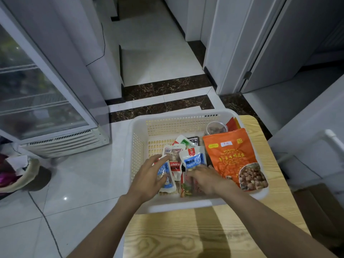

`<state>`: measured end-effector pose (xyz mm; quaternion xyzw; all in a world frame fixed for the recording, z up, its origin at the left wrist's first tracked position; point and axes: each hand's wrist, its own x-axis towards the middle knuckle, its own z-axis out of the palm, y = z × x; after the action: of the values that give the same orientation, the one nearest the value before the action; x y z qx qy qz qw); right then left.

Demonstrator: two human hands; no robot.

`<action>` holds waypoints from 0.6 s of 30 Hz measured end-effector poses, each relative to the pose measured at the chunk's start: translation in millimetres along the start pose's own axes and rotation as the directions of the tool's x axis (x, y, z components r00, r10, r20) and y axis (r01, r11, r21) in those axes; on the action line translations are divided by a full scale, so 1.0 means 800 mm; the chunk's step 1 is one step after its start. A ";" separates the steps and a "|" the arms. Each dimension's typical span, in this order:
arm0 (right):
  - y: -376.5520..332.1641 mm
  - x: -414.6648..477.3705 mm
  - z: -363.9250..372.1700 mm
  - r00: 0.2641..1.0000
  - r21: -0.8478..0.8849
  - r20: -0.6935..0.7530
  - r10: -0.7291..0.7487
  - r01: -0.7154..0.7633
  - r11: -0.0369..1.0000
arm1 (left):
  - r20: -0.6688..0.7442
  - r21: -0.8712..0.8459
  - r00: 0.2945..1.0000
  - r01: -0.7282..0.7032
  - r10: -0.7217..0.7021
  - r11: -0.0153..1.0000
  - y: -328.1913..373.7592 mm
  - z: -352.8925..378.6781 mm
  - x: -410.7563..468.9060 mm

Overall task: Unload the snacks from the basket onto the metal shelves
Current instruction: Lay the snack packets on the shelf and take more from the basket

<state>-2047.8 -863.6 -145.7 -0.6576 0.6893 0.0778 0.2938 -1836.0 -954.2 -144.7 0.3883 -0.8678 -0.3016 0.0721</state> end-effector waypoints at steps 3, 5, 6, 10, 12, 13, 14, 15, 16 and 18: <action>0.000 -0.005 -0.001 0.999 0.108 -0.046 -0.023 0.028 0.994 | -0.002 -0.006 1.000 -0.013 0.013 1.000 0.001 0.000 0.004; 0.001 -0.007 -0.002 0.991 0.280 -0.134 -0.003 0.040 0.959 | -0.012 -0.026 1.000 -0.024 0.024 0.999 -0.001 0.001 0.005; 0.003 -0.008 -0.005 0.981 0.386 -0.194 0.021 0.056 0.921 | -0.016 -0.039 1.000 -0.025 0.024 0.999 -0.003 0.000 0.006; 0.004 -0.015 -0.043 0.869 0.662 -0.446 0.216 0.157 0.733 | -0.040 -0.068 0.999 -0.032 0.030 0.997 -0.007 -0.003 0.006; 0.007 -0.018 -0.065 0.797 0.704 -0.536 0.280 0.238 0.669 | -0.050 -0.078 0.998 -0.048 0.044 0.996 -0.006 -0.004 0.008; 0.010 -0.021 -0.075 0.779 0.737 -0.549 0.303 0.281 0.614 | -0.053 -0.090 0.997 -0.057 0.052 0.994 -0.005 -0.003 0.009; 0.012 -0.025 -0.083 0.768 0.765 -0.553 0.323 0.314 0.563 | -0.053 -0.107 0.997 -0.067 0.062 0.992 -0.003 -0.002 0.011; 0.016 -0.028 -0.089 0.757 0.779 -0.558 0.342 0.336 0.529 | -0.048 -0.126 0.997 -0.073 0.067 0.989 0.000 0.001 0.013; 0.019 -0.031 -0.093 0.745 0.785 -0.563 0.357 0.347 0.514 | -0.039 -0.146 0.997 -0.078 0.073 0.986 0.004 0.005 0.016; 0.024 -0.034 -0.097 0.724 0.788 -0.573 0.385 0.359 0.500 | -0.005 -0.190 0.998 -0.068 0.068 0.979 0.010 0.016 0.024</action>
<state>-2090.5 -875.9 -74.0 -0.3907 0.6927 -0.5258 0.3017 -1859.0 -958.0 -152.4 0.3493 -0.8478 -0.3809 0.1185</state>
